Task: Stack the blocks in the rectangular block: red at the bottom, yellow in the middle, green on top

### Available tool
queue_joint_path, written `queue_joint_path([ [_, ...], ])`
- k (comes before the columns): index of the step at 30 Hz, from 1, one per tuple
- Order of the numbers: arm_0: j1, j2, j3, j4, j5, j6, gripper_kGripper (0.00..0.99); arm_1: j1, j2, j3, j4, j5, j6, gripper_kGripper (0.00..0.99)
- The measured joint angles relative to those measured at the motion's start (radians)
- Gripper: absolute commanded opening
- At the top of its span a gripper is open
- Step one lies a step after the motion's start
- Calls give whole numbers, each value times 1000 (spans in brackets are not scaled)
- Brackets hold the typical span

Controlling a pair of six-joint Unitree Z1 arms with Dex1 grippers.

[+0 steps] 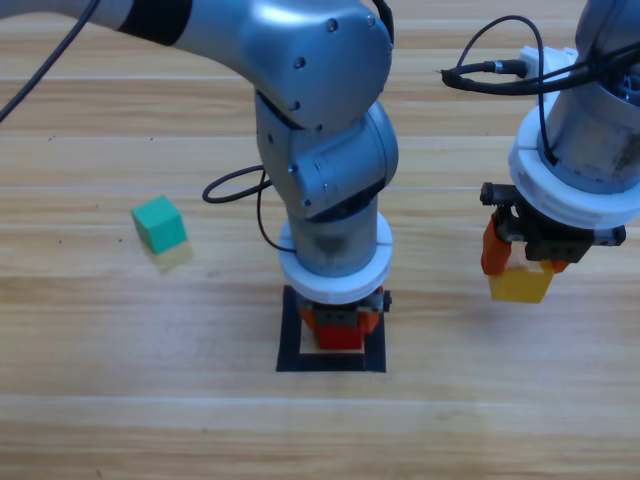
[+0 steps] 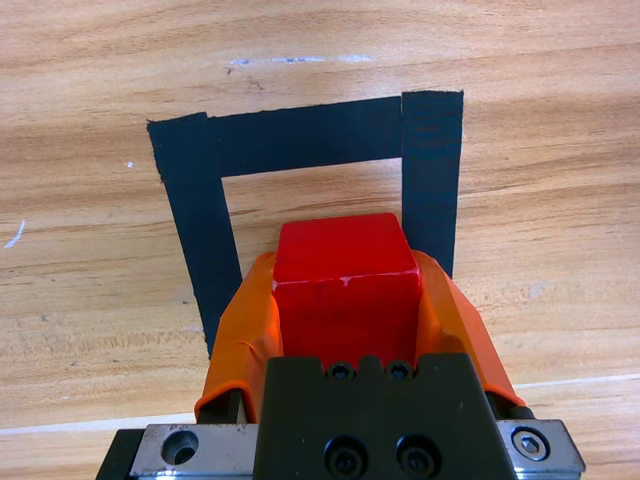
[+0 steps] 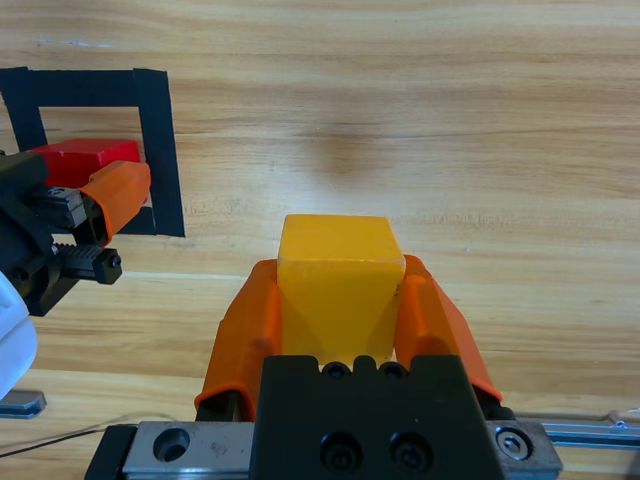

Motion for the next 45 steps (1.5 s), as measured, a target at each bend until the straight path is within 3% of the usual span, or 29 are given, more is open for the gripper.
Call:
queue_joint_path([
  [10,0,0,2,0,6,-1,71,0,0,-1,0,28,-1,204],
  [12,0,0,3,0,6,-3,110,0,1,-1,0,30,-1,204],
  [14,0,0,3,0,6,-9,221,0,1,-1,0,30,-1,204],
  [17,1,0,3,0,6,-20,505,0,1,-1,0,30,-1,204],
  [19,1,0,3,0,6,-30,627,0,1,-1,0,30,-1,204],
  [22,1,0,7,0,6,-48,755,0,2,-2,0,30,-1,204],
  [29,1,-2,9,0,6,-58,920,0,2,-3,0,30,-4,204],
  [39,1,-49,30,16,54,-70,950,0,2,-16,0,32,-32,204],
  [45,1,-349,89,45,141,-63,948,0,19,-41,0,32,-50,204],
])
